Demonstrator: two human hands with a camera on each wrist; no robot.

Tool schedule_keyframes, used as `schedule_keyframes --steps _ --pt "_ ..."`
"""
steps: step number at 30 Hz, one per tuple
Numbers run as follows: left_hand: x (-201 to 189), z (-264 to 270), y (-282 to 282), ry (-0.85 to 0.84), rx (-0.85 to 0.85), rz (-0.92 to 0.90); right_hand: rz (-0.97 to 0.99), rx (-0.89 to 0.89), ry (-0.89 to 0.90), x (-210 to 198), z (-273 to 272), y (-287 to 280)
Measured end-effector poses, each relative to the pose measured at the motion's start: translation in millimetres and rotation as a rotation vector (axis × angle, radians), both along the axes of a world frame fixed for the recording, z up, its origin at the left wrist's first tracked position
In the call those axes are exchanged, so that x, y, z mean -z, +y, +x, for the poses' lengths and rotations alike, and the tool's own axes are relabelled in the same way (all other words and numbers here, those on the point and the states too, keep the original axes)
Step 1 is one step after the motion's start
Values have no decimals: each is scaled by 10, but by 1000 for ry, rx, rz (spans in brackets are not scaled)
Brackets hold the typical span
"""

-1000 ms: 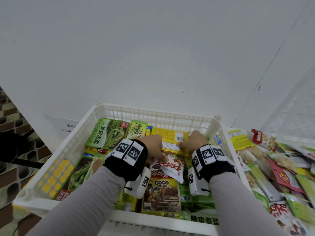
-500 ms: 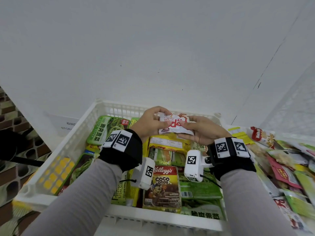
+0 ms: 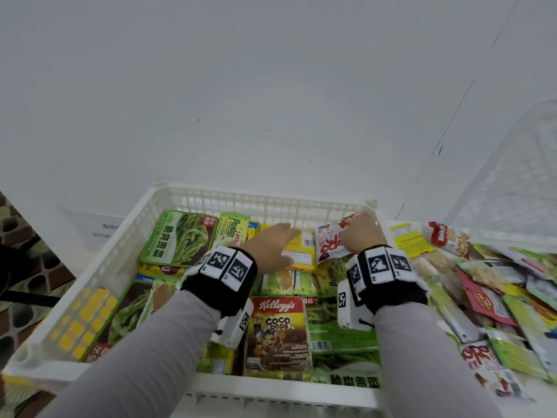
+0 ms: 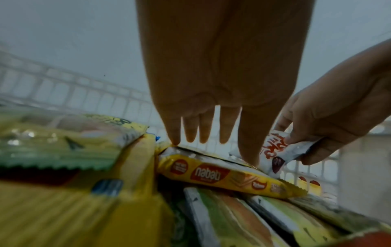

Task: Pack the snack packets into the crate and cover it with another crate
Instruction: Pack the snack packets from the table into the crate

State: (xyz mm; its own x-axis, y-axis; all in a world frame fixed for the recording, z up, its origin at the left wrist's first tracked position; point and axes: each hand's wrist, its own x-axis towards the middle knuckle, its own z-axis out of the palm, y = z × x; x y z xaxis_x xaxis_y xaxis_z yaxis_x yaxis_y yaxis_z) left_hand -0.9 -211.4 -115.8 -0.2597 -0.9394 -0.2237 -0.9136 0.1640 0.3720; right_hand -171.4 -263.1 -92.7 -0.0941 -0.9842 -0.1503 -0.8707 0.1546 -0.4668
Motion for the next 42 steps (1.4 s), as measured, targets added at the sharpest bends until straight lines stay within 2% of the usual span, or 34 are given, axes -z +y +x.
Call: schedule_keyframes --steps 3,8,10,13,17,21,26,28,33,39,42 --pt "52 -22 -1 -190 81 104 3 46 55 15 43 67" --pt "66 -41 -15 -237 58 173 -112 -59 340 -28 245 271" --pt "80 -51 -27 -258 63 186 -21 -139 346 -10 356 321" --pt "99 -65 -34 -275 61 203 222 -254 390 185 464 312" --pt "112 -71 -35 -303 29 233 265 -201 315 469 386 229" --pt "24 -62 6 -316 34 244 237 -219 317 528 308 210" --pt "-176 -82 92 -156 76 29 232 -266 339 460 258 237" --pt "-176 -127 140 -112 103 24 207 -269 352 444 252 260" --pt "-30 -146 187 -350 18 177 218 -280 345 485 234 264" --pt "-52 -186 136 -367 -73 260 237 -295 353 480 219 239" --pt "-115 -153 134 -368 -59 282 269 -325 392 391 212 228"
